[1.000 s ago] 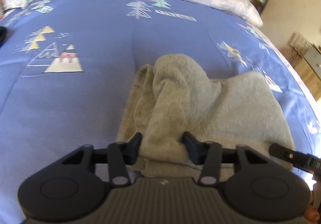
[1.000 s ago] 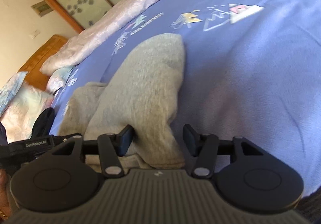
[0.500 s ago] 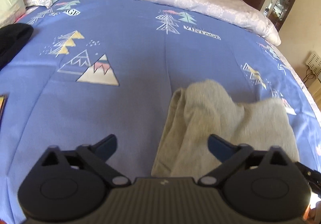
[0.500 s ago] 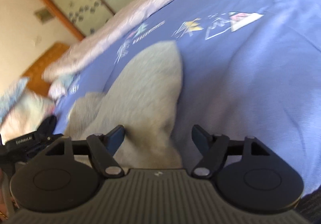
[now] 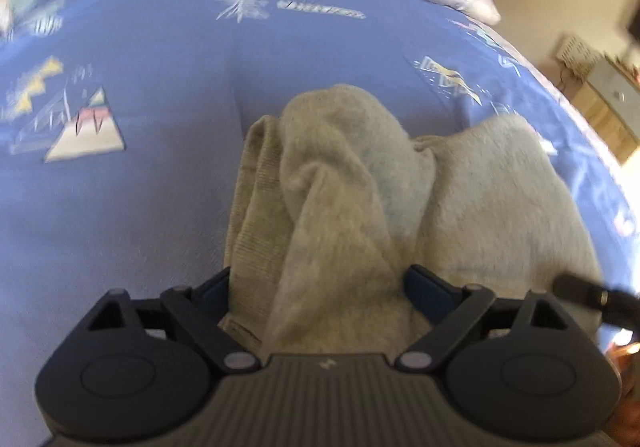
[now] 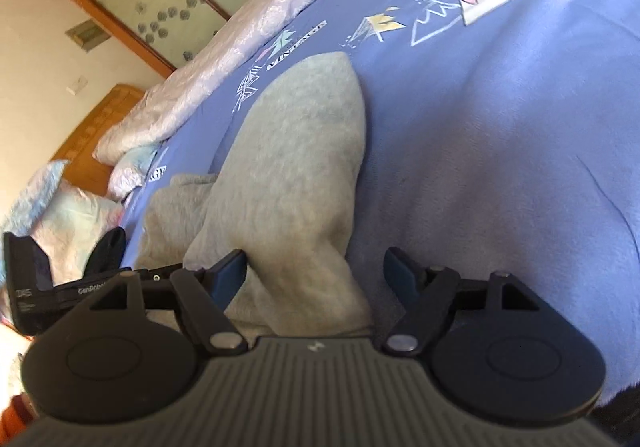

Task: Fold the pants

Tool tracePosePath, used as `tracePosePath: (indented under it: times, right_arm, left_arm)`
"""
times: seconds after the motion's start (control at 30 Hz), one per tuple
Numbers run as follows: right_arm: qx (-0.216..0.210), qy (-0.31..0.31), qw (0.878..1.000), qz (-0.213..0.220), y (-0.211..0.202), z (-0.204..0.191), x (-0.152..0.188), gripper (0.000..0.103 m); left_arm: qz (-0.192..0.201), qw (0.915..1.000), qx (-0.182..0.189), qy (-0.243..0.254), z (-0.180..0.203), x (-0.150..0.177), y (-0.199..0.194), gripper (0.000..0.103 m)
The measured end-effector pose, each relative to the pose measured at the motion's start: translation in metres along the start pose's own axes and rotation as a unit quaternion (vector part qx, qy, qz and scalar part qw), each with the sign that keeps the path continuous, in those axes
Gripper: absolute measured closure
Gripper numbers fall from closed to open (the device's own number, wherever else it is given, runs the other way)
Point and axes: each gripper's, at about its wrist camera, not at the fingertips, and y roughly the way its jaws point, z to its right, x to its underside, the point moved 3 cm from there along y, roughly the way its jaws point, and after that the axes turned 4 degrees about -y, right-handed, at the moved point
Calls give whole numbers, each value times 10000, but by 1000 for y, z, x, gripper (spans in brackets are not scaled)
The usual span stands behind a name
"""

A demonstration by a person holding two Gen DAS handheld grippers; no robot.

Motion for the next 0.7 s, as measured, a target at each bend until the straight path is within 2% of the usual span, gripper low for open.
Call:
tracePosePath:
  times: [0.07,0.13,0.17,0.23,0.27,0.33,0.4,0.43,0.47,0.53,0.57,0.6,0.63,0.7]
  right_arm:
    - [-5,4,10000,13,2,0,0,25]
    - [-40,48,10000,22,3,2,-1,25]
    - [-59,62,10000,28,3,3,0,25]
    - [-92,63,9999,35,2,3,0,25]
    - [-98,50,9999,37,2,3,1,25]
    - [-86,27,10000,40,2,2,1,25]
    - [-69,5,10000,51,1,1,3,24]
    - [-57,-19,10000,54,1,0,3,24]
    - [-40,-44,10000,53,0,-1,4,24]
    - [34,-152,9999,-8,1,-7,5,25]
    - [96,-296,9995,-75,2,-11,5,30]
    - [121,-470,9987,-172,5,-17,5,55]
    - [82,-565,9979,-297,8,-23,6,63]
    - [241,-844,9960,-188,6,-35,7,79]
  left_arm:
    - [71,9998,106,-129,0,3,-7,26]
    - [192,9996,182,-130,-2,6,-16,30]
    - [230,9995,183,-103,-4,7,-19,28]
    - [162,9995,169,-199,-12,7,-17,18]
    - [54,9991,214,-367,-16,5,-12,10]
    - [-135,9964,285,-785,-26,-2,-3,9]
    - [-154,9963,211,-822,-26,-7,-1,16]
    - [-164,9971,144,-733,-22,-8,0,19]
    - [-142,9980,98,-602,-18,-8,-1,28]
    - [-84,9991,-59,-405,-9,-8,-4,35]
    - [-52,9993,-116,-342,-4,-8,-6,43]
    - [-16,9994,-139,-305,-1,-7,-8,50]
    - [23,9994,-195,-280,2,-8,-12,53]
    - [249,9993,-121,-244,7,-7,-26,65]
